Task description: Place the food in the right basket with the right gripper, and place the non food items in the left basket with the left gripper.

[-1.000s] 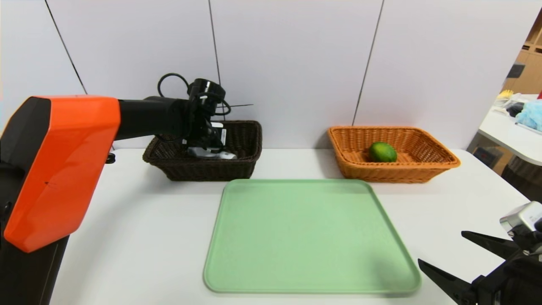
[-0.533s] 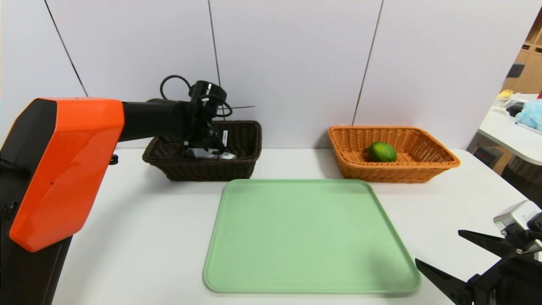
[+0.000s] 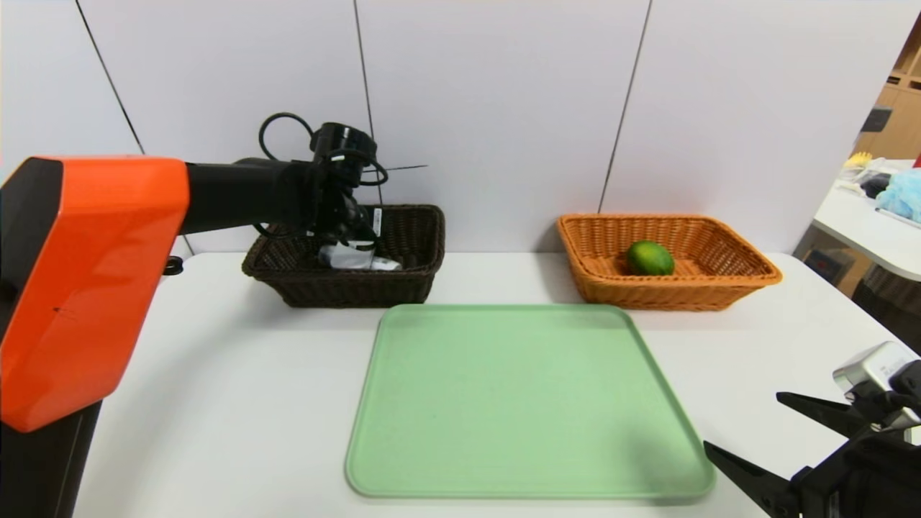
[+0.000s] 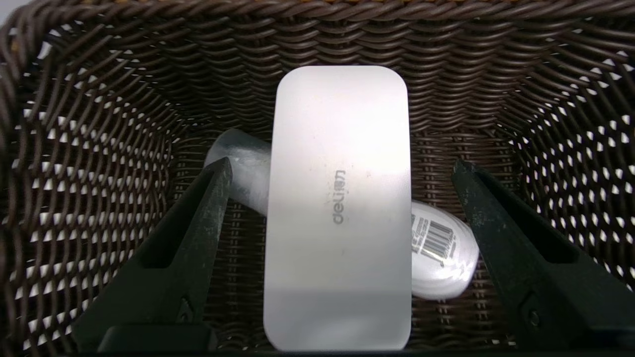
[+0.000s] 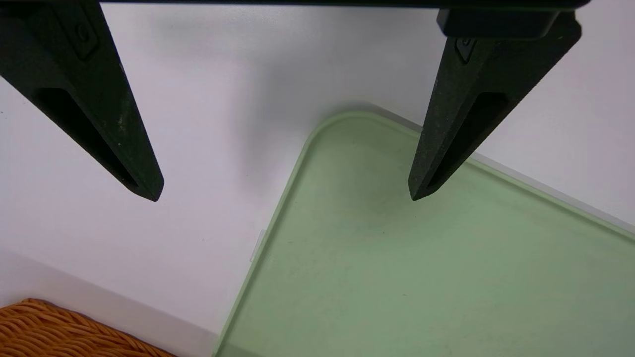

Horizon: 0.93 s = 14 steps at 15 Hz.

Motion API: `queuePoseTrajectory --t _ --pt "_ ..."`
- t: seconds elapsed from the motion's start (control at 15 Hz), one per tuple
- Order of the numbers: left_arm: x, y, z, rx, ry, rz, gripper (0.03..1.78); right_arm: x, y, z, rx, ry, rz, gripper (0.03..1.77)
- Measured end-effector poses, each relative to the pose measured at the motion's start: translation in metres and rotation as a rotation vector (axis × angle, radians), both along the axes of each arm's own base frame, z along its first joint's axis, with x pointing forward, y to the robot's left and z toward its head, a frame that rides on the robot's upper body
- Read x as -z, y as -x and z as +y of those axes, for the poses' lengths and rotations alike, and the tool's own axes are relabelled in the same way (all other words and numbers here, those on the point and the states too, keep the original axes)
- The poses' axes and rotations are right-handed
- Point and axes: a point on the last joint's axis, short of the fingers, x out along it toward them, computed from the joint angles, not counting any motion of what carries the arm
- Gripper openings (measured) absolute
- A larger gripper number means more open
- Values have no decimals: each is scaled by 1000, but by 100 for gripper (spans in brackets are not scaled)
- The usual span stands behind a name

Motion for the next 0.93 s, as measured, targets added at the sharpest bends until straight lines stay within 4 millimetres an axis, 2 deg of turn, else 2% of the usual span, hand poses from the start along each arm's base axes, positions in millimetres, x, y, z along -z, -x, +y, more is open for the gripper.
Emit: queuePoseTrajectory --t 0.13,0.33,0.73,0.93 --pt "-13 14 3 3 4 -11 160 0 0 0 3 2 1 170" --pt "-36 49 9 15 9 -23 163 -1 -1 0 10 3 -2 170" --pt "-67 141 38 37 31 -87 167 -11 -7 1 36 -4 -38 170" --pt "-69 189 57 29 30 -101 167 -15 -8 1 71 9 -54 170"
